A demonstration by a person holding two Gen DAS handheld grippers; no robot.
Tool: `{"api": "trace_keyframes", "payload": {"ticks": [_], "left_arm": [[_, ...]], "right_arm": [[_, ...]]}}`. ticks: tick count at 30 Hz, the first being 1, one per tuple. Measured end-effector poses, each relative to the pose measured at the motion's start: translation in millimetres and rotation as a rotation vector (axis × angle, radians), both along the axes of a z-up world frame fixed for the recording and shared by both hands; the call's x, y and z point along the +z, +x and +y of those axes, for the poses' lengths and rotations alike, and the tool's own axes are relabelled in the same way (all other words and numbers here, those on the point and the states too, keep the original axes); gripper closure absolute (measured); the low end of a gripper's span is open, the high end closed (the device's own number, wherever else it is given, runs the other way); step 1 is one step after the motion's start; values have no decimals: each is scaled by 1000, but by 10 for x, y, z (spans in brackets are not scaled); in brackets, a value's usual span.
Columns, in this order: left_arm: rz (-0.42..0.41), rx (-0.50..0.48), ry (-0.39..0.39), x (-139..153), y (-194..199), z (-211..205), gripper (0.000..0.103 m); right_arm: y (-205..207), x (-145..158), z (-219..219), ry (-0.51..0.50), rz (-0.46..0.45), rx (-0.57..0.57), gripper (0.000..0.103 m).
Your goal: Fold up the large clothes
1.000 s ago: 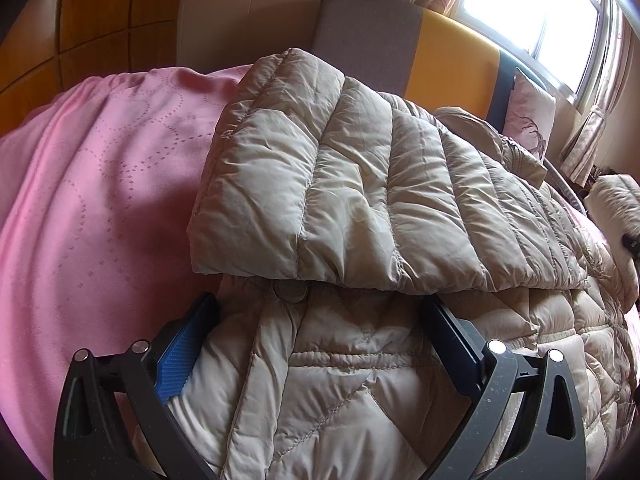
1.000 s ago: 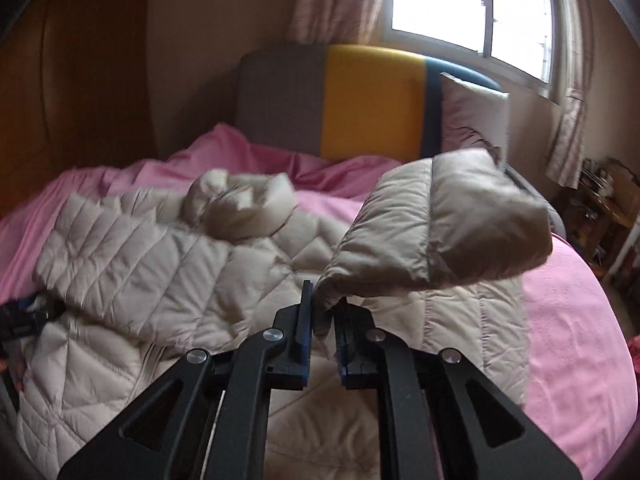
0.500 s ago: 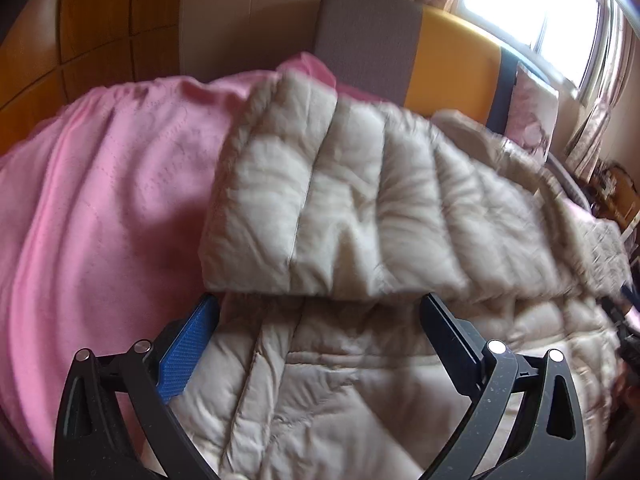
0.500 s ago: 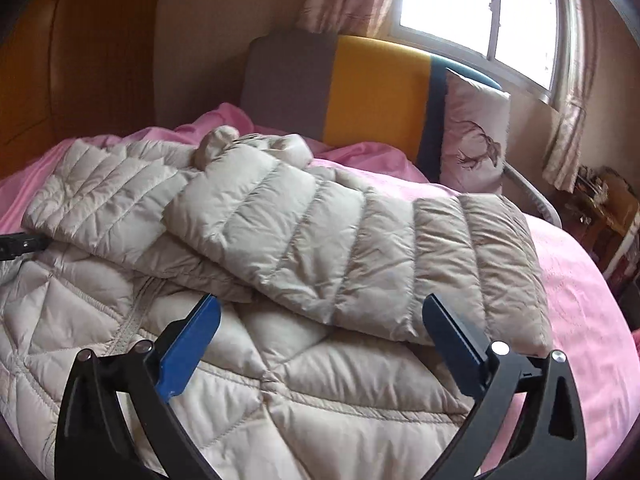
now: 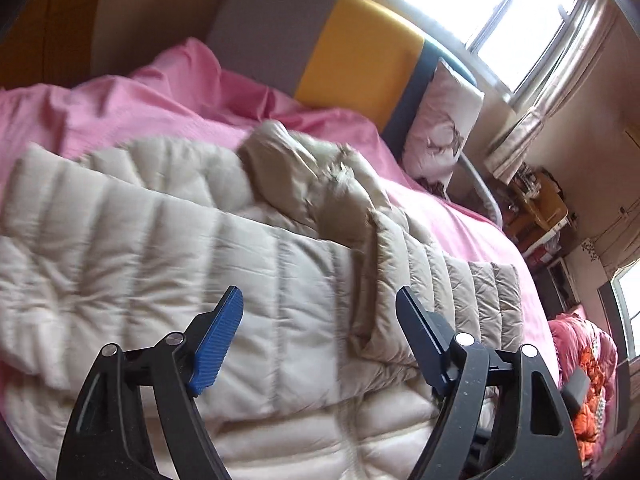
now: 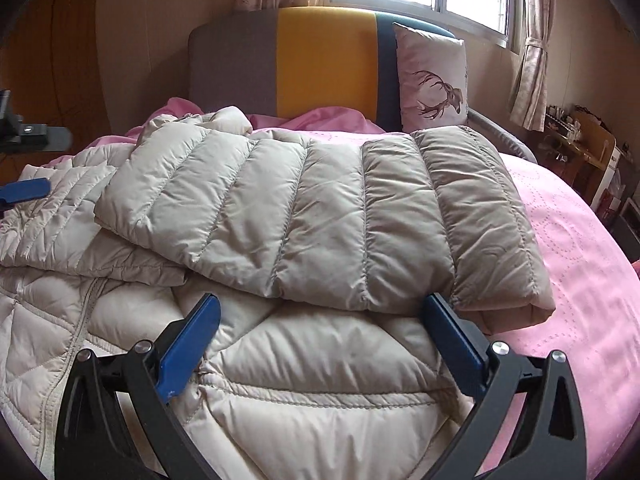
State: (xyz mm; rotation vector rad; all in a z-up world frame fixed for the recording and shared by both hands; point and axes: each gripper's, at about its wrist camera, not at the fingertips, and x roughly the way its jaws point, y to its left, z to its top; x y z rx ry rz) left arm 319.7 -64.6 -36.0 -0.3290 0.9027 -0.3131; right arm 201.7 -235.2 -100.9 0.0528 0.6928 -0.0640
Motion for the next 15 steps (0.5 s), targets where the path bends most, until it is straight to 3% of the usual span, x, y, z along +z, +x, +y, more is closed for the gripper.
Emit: {"api": "trace_keyframes", "payload": {"ticks": [3, 6, 7, 8, 11, 15], "left_arm": [[49, -29, 14, -143, 124, -254, 28], [45, -75, 36, -200, 161, -481, 31], [39, -85, 40, -206, 160, -523, 38], [40, -107, 52, -227, 167, -592, 61], [52, -159, 77, -262, 201, -687, 90], [-8, -165, 43, -85, 126, -612, 95]], "right_arm": [[5, 8, -2, 2, -1, 0, 2], [1, 0, -5, 4, 1, -2, 2], [-4, -4, -15, 4, 2, -2, 2], [-2, -9, -13, 4, 3, -2, 2], [-7, -14, -29, 7, 4, -2, 2], [-16, -13, -51, 10, -5, -6, 2]]}}
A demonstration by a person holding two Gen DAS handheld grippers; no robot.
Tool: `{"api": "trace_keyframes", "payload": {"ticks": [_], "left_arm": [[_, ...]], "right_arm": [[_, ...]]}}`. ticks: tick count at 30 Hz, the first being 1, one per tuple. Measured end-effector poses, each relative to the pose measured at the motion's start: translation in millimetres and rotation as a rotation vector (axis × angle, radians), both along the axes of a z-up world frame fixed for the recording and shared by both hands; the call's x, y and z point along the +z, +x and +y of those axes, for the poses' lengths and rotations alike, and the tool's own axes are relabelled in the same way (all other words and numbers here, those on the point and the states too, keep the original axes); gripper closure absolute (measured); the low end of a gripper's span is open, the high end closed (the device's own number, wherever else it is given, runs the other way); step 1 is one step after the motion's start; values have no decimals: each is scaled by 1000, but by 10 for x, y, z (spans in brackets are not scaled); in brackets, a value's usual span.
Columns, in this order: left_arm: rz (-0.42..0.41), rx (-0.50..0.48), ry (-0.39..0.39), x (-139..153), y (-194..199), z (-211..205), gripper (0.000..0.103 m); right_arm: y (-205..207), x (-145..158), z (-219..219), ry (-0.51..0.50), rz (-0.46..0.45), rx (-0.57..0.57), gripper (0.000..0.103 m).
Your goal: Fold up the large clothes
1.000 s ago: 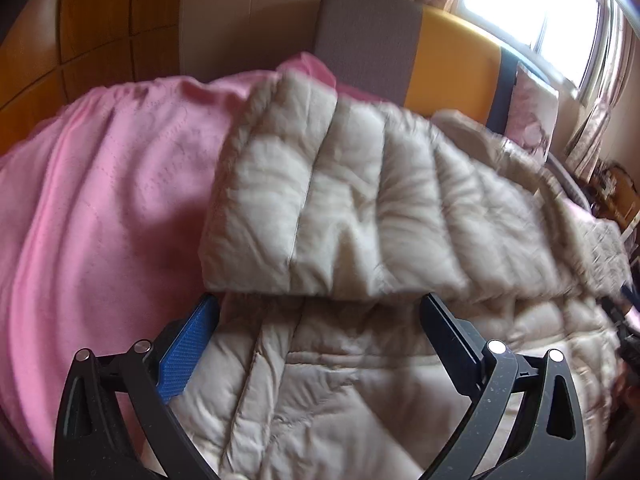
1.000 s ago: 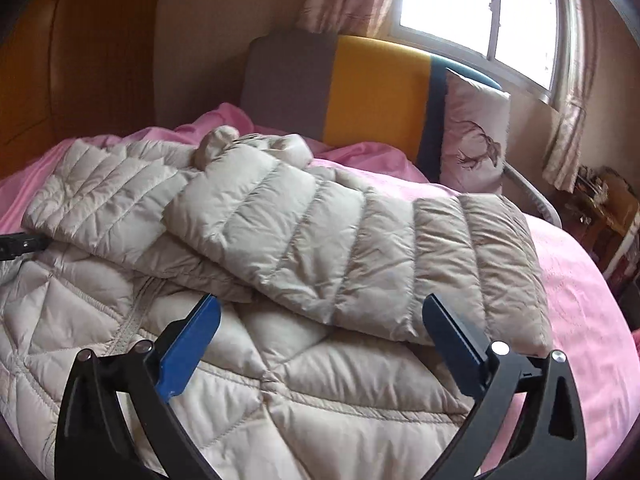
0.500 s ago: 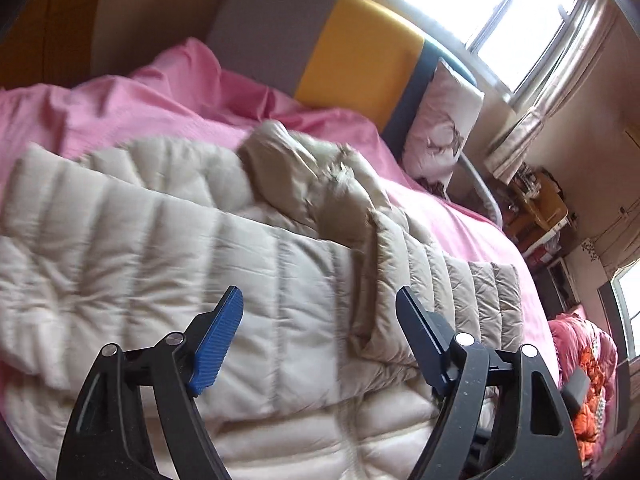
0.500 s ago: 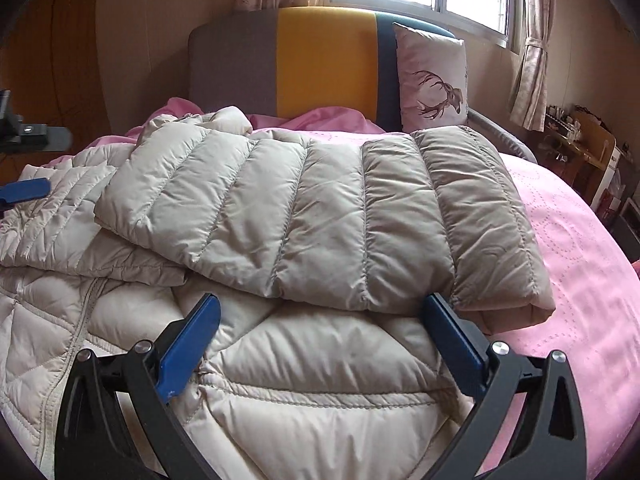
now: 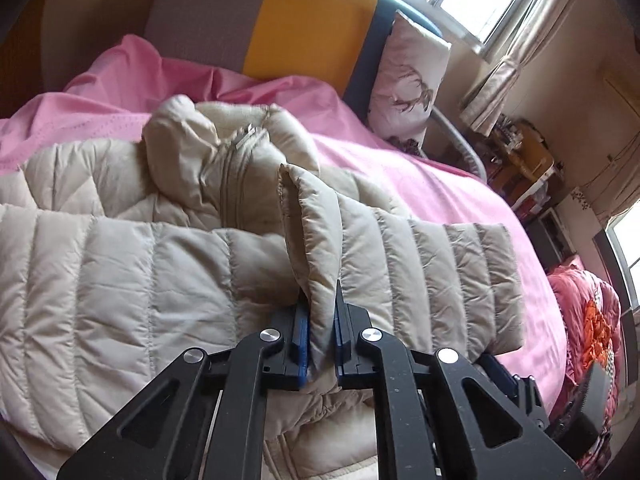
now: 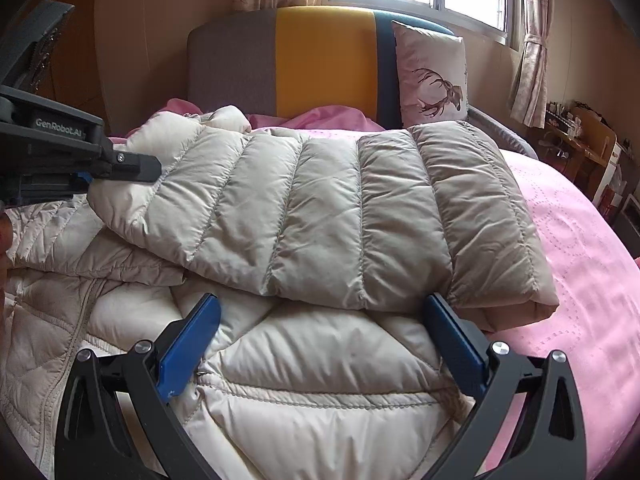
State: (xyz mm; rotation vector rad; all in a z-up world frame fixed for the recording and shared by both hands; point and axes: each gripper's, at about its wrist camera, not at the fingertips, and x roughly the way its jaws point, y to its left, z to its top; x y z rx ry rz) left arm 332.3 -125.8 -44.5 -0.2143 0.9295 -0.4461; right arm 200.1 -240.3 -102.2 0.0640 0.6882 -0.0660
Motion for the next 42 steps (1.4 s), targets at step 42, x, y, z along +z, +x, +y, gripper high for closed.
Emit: {"api": "trace_keyframes", "payload": {"ticks": [42], "left_arm": [[-95, 266, -68, -457, -548, 1536, 95]], "right_arm": [[-632, 518, -863, 274, -109, -458, 2]]}}
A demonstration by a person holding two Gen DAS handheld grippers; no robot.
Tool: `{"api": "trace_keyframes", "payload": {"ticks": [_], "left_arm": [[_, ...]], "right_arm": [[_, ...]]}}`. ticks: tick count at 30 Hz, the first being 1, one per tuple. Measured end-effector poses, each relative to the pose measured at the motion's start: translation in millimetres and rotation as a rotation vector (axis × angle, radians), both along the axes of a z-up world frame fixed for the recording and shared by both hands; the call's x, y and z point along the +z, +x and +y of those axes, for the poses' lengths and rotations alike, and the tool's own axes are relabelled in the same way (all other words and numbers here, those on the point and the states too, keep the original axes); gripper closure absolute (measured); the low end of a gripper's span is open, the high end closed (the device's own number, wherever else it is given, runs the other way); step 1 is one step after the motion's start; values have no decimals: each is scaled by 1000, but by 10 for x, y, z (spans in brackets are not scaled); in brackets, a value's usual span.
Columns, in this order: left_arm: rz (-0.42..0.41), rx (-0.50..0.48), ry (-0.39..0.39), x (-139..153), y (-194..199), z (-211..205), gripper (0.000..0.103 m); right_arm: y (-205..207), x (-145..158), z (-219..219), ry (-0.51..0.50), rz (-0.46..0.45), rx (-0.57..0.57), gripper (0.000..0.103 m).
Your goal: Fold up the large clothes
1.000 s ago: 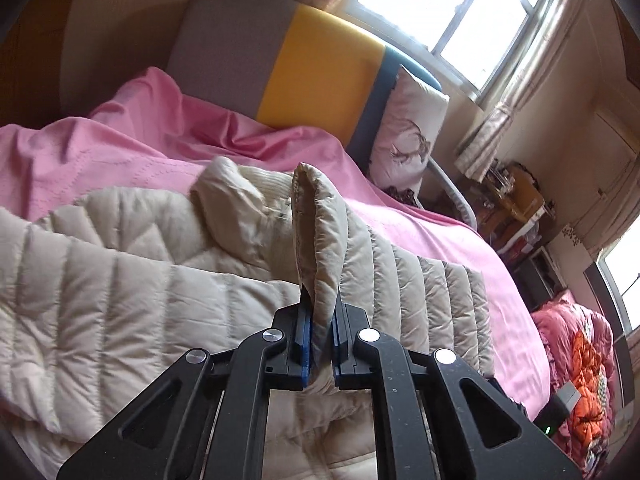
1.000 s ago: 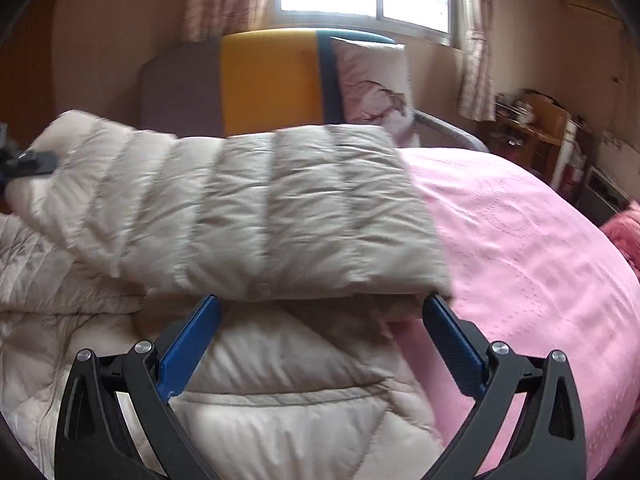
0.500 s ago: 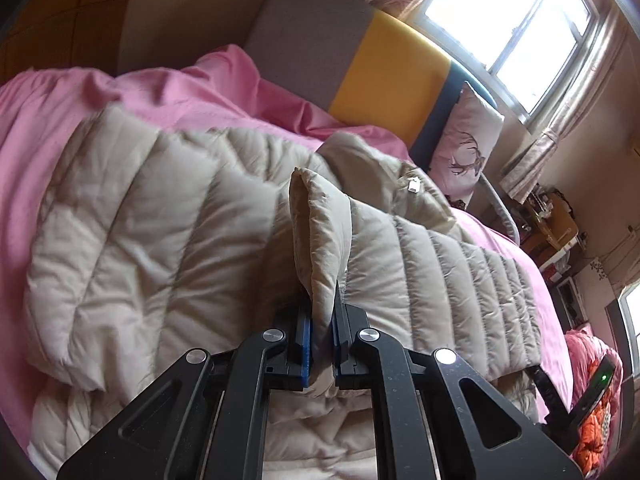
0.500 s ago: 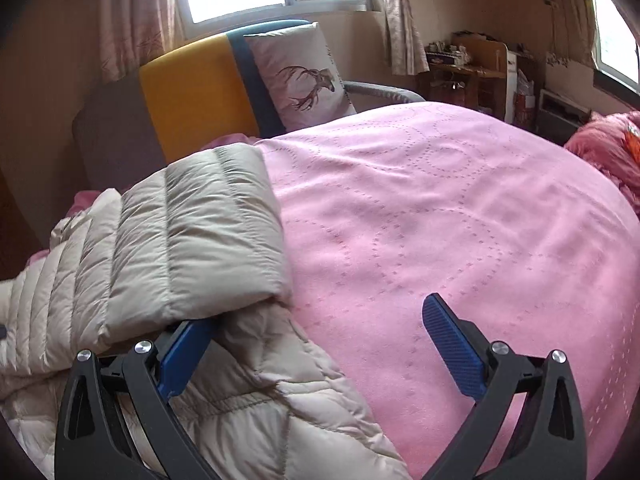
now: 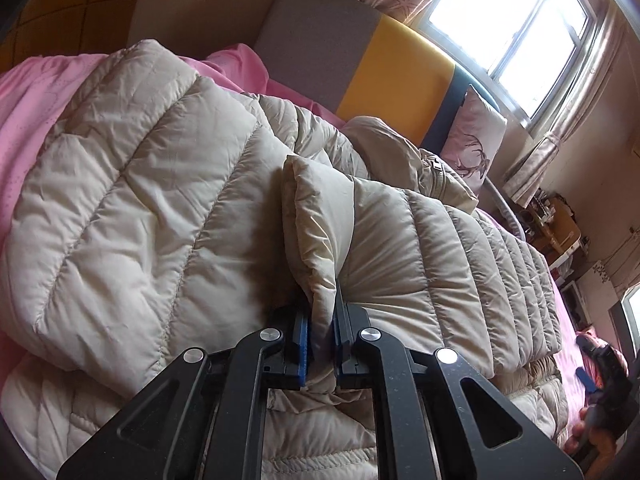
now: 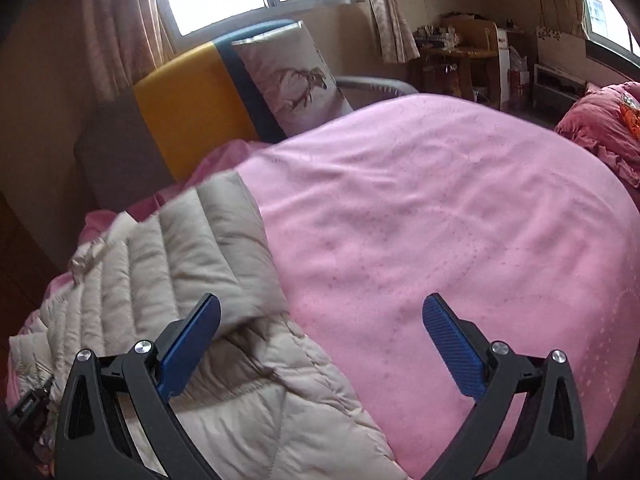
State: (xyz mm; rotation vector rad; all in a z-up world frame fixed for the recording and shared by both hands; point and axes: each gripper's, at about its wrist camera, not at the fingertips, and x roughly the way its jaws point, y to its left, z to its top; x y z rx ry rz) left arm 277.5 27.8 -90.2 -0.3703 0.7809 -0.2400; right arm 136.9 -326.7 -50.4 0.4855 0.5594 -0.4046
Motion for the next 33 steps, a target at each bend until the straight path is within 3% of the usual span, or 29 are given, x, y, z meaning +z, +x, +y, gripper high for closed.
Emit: {"api": "trace_keyframes", "payload": {"ticks": [3, 6, 11, 15, 19, 21, 24, 27, 30, 33], "left_arm": [[-2, -2, 11, -25, -9, 38, 95], [1, -3, 23, -19, 2, 12, 94], [7, -9, 31, -15, 21, -23, 94], [23, -39, 49, -54, 101, -90, 93], [32, -46, 63, -65, 152, -113, 93], [31, -46, 52, -64, 151, -89, 93], [29, -48, 48, -55, 146, -84, 93], [29, -47, 34, 2, 121, -55, 91], [38, -40, 35, 130, 44, -37, 80], [-6, -6, 47, 349, -92, 3, 64]], "right_arm": [[415, 205, 87, -40, 2, 92, 2], [1003, 143, 228, -111, 110, 218, 2], [1430, -257, 61, -168, 245, 126, 2], [1435, -552, -159, -63, 277, 84, 2], [1438, -575, -198, -33, 287, 98, 2], [1344, -471, -222, -25, 277, 84, 2], [1014, -130, -75, -108, 192, 55, 2], [724, 114, 234, -154, 94, 171, 2], [664, 126, 518, -127, 12, 379, 2], [845, -37, 718, -145, 76, 496, 2]]}}
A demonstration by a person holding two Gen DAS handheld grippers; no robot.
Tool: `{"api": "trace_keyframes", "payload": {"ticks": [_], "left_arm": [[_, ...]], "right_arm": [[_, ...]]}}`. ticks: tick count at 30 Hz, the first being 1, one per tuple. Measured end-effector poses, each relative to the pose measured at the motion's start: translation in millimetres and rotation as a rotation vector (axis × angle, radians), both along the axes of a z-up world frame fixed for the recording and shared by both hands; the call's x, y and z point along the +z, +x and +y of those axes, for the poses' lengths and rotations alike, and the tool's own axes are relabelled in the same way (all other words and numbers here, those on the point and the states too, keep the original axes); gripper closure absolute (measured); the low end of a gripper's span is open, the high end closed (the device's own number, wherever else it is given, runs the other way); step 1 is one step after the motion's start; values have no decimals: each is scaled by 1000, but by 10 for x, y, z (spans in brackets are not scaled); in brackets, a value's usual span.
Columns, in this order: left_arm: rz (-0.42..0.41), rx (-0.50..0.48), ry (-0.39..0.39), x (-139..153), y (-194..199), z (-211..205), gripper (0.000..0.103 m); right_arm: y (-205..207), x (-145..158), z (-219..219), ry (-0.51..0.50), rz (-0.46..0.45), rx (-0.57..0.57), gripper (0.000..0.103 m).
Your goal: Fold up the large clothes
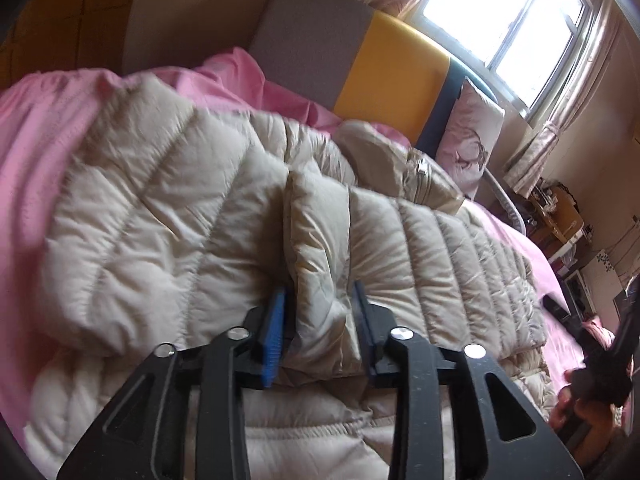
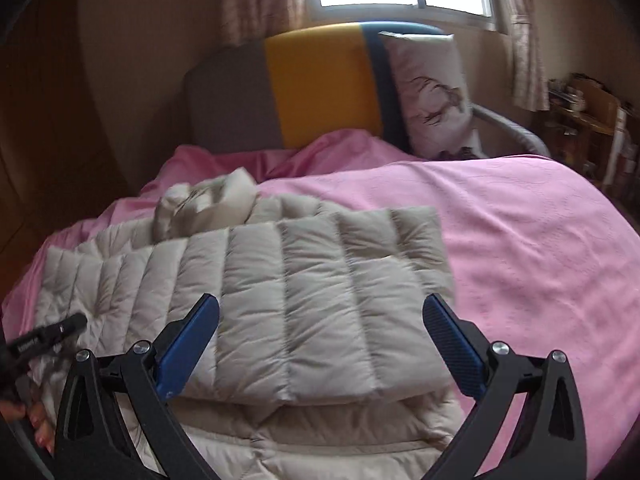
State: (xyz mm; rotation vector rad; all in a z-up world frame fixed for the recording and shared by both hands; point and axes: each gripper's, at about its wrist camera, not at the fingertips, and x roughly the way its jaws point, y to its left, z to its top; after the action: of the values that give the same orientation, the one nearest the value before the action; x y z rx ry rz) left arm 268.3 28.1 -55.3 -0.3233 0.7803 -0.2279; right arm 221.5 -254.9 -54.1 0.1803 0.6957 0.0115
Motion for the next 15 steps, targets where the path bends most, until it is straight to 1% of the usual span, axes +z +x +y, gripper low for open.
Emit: {"api": "trace_keyframes", "payload": {"ticks": [1, 2, 3, 4, 6, 7, 9, 10, 12, 14, 15], "left_arm": [[-20, 8, 2, 68, -28, 3, 59], [-41, 8, 14, 142, -40, -14, 58], [-49, 2, 32, 183, -29, -46, 58], [-52, -6, 65, 209, 9, -98, 58], [-38, -30, 129, 180, 136, -222, 58], [-16, -40, 164, 122, 221, -282, 58], [23, -41, 208, -3, 340, -345, 58], [43, -43, 219, -85, 421, -364, 58], [49, -45, 218, -193, 489, -348, 58], [38, -47, 233, -292, 514, -349, 56], [27, -52, 252, -333, 518, -365, 55]], "right_arm": [[64, -73, 27, -31, 32, -11, 2], [133, -174, 30, -46, 79, -32, 2], [191, -269, 5, -28, 119, -44, 2], [224, -347, -24, -6, 138, -46, 2], [242, -389, -16, -5, 133, -43, 2], [249, -391, -7, -13, 131, -44, 2], [258, -394, 15, -26, 131, -46, 2], [260, -399, 20, -27, 131, -45, 2], [247, -409, 26, -22, 130, -41, 2], [240, -424, 16, -19, 125, -40, 2], [242, -433, 25, -23, 126, -41, 2]]}}
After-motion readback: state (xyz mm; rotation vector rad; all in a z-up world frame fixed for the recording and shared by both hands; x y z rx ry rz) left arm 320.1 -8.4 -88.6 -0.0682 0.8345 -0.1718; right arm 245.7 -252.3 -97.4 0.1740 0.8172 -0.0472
